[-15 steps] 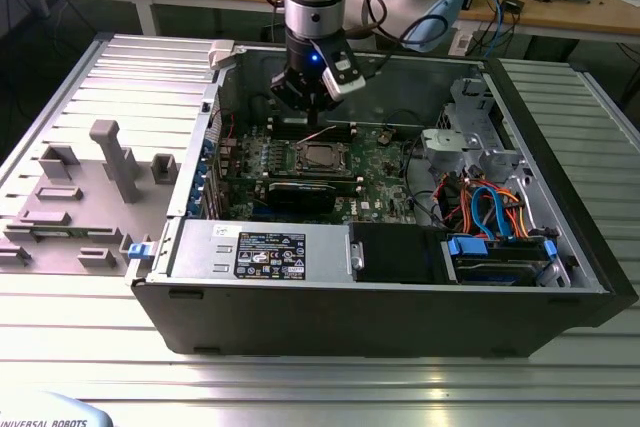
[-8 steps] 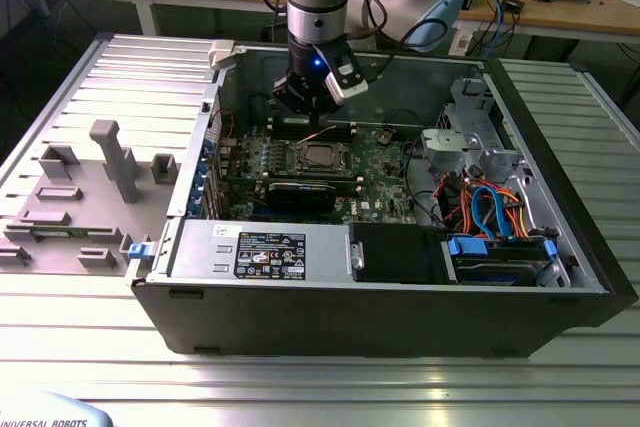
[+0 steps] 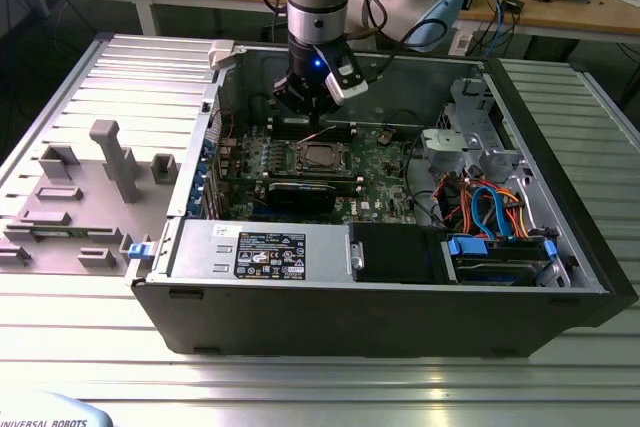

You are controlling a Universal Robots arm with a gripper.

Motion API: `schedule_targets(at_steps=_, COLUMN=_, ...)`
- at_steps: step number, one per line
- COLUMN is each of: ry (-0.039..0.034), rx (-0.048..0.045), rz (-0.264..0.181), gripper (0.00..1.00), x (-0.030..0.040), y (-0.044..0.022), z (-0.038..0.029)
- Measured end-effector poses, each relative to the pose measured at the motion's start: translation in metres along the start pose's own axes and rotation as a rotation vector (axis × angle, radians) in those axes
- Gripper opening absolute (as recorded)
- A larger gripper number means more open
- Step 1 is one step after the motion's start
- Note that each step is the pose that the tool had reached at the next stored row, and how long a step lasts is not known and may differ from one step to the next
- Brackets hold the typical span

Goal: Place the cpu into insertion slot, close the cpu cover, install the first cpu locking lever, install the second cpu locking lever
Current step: 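Install the first cpu locking lever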

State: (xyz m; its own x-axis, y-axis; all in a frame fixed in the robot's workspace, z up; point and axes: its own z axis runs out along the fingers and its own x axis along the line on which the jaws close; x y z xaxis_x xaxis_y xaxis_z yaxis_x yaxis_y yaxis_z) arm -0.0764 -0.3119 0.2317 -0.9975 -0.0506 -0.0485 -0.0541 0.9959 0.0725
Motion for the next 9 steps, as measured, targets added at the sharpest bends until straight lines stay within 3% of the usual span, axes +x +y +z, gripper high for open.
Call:
schedule_targets(at_steps=2, ry=0.0000, rx=0.0001, rz=0.000, gripper=0.11, x=-0.0042, y=-0.0002, z=0.0008)
schedule_targets(at_steps=9, ry=0.0001, rx=0.0001, rz=0.000, gripper=0.11, x=-0.0050, y=-0.0002, z=0.0014)
